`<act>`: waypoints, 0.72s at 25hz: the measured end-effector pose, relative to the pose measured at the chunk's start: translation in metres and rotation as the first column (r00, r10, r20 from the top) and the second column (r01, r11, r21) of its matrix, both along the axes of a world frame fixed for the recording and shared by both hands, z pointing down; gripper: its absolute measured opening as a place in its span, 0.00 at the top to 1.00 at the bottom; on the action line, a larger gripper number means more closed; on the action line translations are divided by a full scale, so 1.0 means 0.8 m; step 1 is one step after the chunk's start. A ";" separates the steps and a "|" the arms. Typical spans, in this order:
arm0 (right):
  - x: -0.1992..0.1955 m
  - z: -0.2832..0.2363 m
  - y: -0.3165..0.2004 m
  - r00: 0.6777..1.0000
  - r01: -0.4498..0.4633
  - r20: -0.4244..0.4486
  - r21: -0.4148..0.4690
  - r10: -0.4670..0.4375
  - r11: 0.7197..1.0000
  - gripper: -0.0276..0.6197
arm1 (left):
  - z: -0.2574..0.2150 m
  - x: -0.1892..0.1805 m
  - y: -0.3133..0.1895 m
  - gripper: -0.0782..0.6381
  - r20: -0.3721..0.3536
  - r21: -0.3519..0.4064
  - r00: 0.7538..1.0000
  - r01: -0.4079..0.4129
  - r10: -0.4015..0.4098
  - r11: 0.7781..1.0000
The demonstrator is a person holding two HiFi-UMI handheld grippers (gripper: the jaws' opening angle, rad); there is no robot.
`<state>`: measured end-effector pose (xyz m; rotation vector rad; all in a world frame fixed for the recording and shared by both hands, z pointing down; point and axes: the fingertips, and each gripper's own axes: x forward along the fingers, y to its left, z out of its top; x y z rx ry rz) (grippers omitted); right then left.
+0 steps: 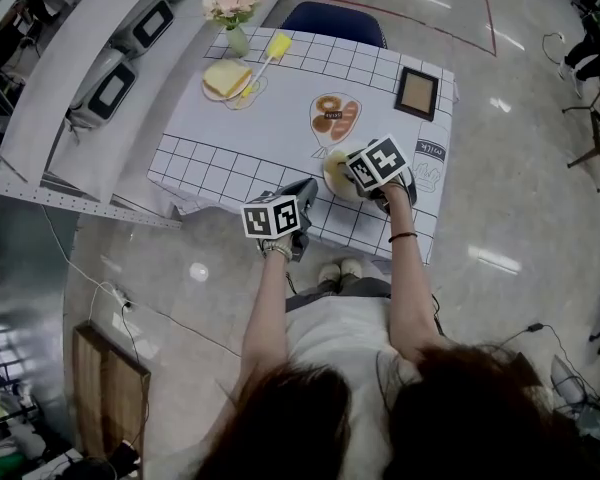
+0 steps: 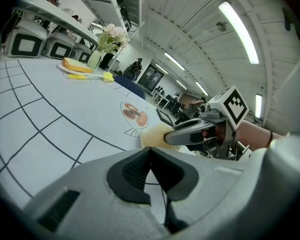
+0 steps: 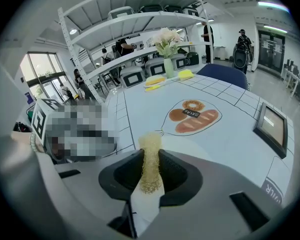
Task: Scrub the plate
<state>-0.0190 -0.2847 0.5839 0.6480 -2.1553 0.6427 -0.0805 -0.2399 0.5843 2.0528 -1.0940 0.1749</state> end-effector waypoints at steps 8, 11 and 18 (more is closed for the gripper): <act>0.006 0.002 -0.012 0.999 -0.041 0.007 0.024 0.040 0.999 0.83 | 0.004 0.004 -0.005 0.88 -0.001 -0.004 1.000 -0.008 0.008 1.000; 0.009 0.003 -0.017 0.998 -0.063 0.011 0.033 0.063 0.997 0.83 | 0.003 0.008 -0.007 0.88 -0.003 -0.004 1.000 -0.016 0.016 1.000; 0.014 0.002 -0.022 0.995 -0.093 0.026 0.044 0.092 0.995 0.83 | 0.003 0.013 -0.008 0.88 0.005 -0.004 1.000 -0.031 0.031 1.000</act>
